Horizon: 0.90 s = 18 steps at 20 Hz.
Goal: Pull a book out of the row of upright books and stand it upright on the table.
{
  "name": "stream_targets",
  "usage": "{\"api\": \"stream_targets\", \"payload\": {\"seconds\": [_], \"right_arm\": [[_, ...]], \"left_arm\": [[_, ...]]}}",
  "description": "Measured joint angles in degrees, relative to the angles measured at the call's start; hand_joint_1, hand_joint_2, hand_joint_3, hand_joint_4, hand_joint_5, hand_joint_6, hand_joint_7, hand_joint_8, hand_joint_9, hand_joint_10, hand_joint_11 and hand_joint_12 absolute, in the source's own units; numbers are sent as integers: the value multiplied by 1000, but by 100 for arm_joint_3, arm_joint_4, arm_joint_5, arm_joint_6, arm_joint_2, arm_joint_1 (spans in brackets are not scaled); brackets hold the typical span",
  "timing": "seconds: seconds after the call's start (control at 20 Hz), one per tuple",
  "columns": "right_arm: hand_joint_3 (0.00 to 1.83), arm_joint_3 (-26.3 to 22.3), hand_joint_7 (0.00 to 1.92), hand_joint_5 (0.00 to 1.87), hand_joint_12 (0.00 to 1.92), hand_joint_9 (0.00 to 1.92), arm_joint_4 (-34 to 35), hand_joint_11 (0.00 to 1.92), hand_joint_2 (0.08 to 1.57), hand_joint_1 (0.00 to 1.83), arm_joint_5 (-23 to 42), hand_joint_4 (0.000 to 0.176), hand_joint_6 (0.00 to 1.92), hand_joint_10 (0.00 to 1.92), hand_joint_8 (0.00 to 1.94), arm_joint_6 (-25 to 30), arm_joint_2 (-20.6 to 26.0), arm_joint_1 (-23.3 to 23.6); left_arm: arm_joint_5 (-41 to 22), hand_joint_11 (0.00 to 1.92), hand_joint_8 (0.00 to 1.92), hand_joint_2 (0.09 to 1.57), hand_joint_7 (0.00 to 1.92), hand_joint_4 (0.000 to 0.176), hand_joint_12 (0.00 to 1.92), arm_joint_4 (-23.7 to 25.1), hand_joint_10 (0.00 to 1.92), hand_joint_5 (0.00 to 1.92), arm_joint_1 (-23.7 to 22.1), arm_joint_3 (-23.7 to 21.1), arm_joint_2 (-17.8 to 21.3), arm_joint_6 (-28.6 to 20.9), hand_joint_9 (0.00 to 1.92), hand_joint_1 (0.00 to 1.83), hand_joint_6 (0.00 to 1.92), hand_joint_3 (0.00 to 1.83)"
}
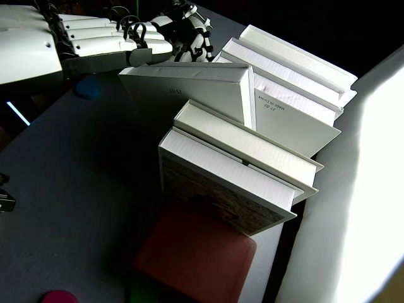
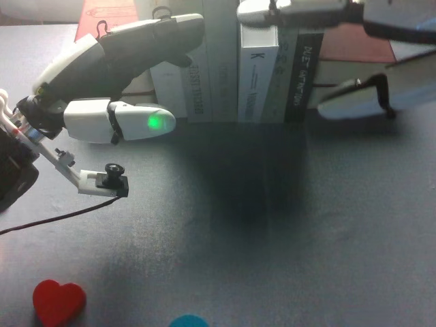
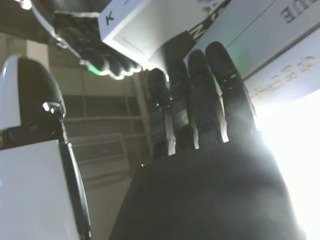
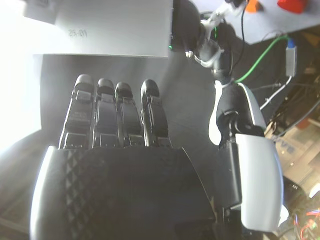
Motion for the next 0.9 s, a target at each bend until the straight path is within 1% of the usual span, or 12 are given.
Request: {"api": "stream_targets", "payload": {"seconds": [0.05, 0.2, 0.3, 0.35, 0.4, 0.5, 0.55, 0.65, 0.75, 0.8, 0.85, 0.9], "right_arm": [[0, 0, 0, 172, 0, 0, 13, 0, 1108, 479, 15, 47, 10, 0, 0, 0, 13, -22], [0, 0, 0, 104, 0, 0, 85, 0, 1097, 788, 155, 139, 3, 0, 0, -4, 48, 262], [1, 0, 0, 12, 0, 0, 31, 0, 1137, 790, 282, 172, 0, 0, 0, 0, 0, 575], [1, 0, 0, 12, 0, 0, -103, 0, 1137, 790, 310, 172, 0, 0, 0, 2, -22, 673], [0, 0, 0, 0, 0, 0, -345, 0, 1136, 720, 358, 129, 0, 0, 0, 166, -28, 804], [1, 7, 0, 0, 0, 0, -905, 0, 1137, 613, 413, 125, 0, 0, 0, 619, -28, 1084], [0, 42, 0, 0, 0, 0, -1399, 0, 1043, 755, 501, 166, 0, 0, 0, 977, -28, 1414], [0, 90, 0, 0, 0, 0, -1740, 0, 985, 942, 533, 174, 0, 0, 0, 1257, -87, 1665], [0, 168, 0, 0, 0, 0, -2361, 0, 858, 1096, 514, 113, 0, 0, 0, 1528, -221, 1770], [0, 243, 0, 0, 0, 0, -2597, 0, 924, 893, 511, 75, 0, 0, 0, 1683, -317, 1770], [0, 350, 0, 0, 0, 0, -2822, 0, 923, 859, 514, 55, 0, 0, 0, 1886, -426, 1770], [0, 501, 0, 0, 0, 0, -3067, 0, 897, 881, 501, 71, 0, 0, 0, 2170, -553, 1773]], "left_arm": [[0, 0, 12, 867, 448, 30, 1227, -22, 16, 488, 0, 0, 0, 0, 357, 966, 6, 0], [-2, 0, 13, 856, 472, 15, 1288, -37, 31, 491, -2, 0, 0, 0, 399, 936, 5, 0], [-9, 0, 11, 860, 473, 0, 1301, -35, 36, 501, -28, 0, 2, 0, 414, 922, 8, 0], [-13, 0, 11, 860, 473, 0, 1301, -37, 36, 501, -28, 0, 9, 0, 414, 922, 8, 0], [-26, 0, 13, 859, 494, 0, 1384, -35, 46, 518, -26, 0, 11, 0, 442, 925, 10, 0], [-17, 0, 7, 852, 490, 4, 1326, -31, 36, 524, -13, 0, 33, 0, 424, 966, 9, 0], [-20, 0, 6, 845, 468, 27, 1362, -63, 40, 519, -7, 0, 52, 0, 434, 988, 5, 0], [-17, 0, 6, 852, 470, 21, 1372, -76, 38, 514, 7, -2, 83, 0, 429, 1003, 2, 0], [9, 0, 0, 891, 441, 0, 1380, -76, 39, 480, 57, -81, 177, 7, 445, 1140, 0, 11], [24, 0, 0, 916, 387, 0, 1320, -85, 32, 435, 103, -151, 249, 7, 430, 1144, 0, 16], [-4, 0, 0, 935, 357, 0, 1273, -101, 23, 413, 155, -170, 299, 0, 415, 1138, 0, 18], [11, 0, 0, 929, 352, 12, 1230, -140, 17, 426, 203, -181, 341, 4, 403, 1202, 6, 11]]}}
